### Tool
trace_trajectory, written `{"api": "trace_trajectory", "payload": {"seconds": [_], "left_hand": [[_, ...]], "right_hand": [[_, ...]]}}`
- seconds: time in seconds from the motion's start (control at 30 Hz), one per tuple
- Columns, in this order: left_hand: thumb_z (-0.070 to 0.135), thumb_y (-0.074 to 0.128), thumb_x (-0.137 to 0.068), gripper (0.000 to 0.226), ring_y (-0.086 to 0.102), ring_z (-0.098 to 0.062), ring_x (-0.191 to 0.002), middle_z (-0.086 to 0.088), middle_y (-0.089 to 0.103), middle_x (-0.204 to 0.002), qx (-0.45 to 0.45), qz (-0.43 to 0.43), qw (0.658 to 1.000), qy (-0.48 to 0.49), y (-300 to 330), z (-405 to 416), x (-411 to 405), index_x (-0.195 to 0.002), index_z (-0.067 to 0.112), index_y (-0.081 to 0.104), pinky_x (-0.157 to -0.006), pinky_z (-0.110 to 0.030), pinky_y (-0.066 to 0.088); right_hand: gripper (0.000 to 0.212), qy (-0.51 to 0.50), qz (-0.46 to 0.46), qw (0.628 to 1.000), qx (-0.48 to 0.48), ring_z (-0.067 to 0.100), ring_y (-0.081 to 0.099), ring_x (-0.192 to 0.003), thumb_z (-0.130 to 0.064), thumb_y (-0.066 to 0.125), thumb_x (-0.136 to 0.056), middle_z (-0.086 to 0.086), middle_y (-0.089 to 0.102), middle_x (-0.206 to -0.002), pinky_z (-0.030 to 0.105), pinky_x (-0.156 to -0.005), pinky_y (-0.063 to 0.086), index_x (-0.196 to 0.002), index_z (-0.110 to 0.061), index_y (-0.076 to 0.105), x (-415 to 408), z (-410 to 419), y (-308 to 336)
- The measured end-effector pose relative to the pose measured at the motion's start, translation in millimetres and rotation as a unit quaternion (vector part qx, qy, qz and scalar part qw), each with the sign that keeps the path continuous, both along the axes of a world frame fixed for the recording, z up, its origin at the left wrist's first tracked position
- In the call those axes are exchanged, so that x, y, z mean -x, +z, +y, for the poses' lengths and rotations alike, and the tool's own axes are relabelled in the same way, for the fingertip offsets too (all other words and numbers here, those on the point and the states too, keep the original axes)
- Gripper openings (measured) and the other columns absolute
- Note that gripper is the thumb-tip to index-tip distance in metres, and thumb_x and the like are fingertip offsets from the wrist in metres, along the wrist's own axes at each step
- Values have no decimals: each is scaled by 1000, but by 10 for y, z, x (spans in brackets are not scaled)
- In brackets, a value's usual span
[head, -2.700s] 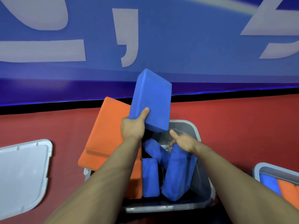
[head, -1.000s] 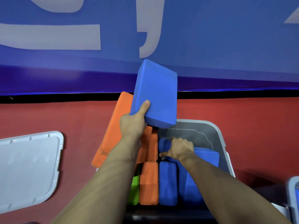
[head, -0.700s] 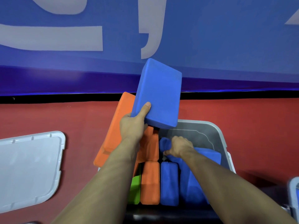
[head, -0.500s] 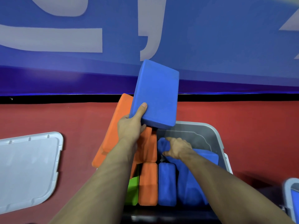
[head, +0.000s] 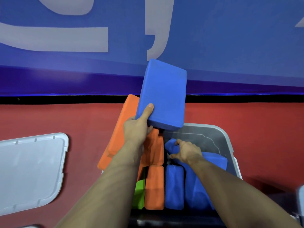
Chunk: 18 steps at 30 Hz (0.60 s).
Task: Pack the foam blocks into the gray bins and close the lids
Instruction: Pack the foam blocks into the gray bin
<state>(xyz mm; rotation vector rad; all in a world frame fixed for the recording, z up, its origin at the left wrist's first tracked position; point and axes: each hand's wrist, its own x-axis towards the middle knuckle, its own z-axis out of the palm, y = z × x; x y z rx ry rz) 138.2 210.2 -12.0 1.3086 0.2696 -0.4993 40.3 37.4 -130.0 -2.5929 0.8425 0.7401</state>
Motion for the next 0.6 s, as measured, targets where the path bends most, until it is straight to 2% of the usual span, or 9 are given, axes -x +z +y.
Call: {"api": "trace_trajectory", "payload": {"seconds": [0.07, 0.13, 0.23, 0.37, 0.6], "left_hand": [[47, 87, -74, 41, 73, -14, -83, 5, 68, -70, -1, -1, 1000, -4, 2, 8, -5, -70, 16, 61, -79, -31, 61], [46, 87, -74, 41, 75, -13, -86, 0, 75, -84, -2, 5, 1000, -1, 20, 6, -6, -84, 12, 67, -73, -26, 60], [47, 88, -72, 52, 76, -14, -87, -6, 78, -96, 1, 20, 1000, 15, 40, 3, -3, -100, 7, 71, -70, -24, 59], [46, 88, -73, 48, 76, -15, -87, -7, 78, -97, 3, 29, 999, 14, 72, 15, -16, -97, 7, 74, -75, -28, 61], [43, 87, -75, 43, 75, -14, -88, -3, 77, -94, 8, 35, 999, 19, 111, -3, 3, -94, 7, 72, -74, -26, 61]], "right_hand": [[76, -21, -14, 1000, -11, 27, 60, -122, -62, 75, -77, 1, 64, -132, 38, -101, 47, -141, -34, 44, 9, -29, 29], [75, -38, -28, 999, -16, 29, 61, -121, -61, 72, -79, 3, 64, -131, 40, -99, 48, -142, -33, 42, 34, -58, 52], [71, -52, -50, 997, -17, 31, 60, -122, -62, 68, -82, 5, 63, -133, 43, -98, 50, -139, -29, 42, 82, -91, 114], [82, -81, -73, 994, -32, 29, 53, -132, -64, 65, -85, 4, 55, -145, 43, -106, 46, -152, -29, 33, 140, -147, 233], [89, -116, -166, 979, -31, 32, 47, -137, -60, 66, -86, 11, 46, -150, 44, -109, 42, -156, -20, 29, 281, -46, 419]]}}
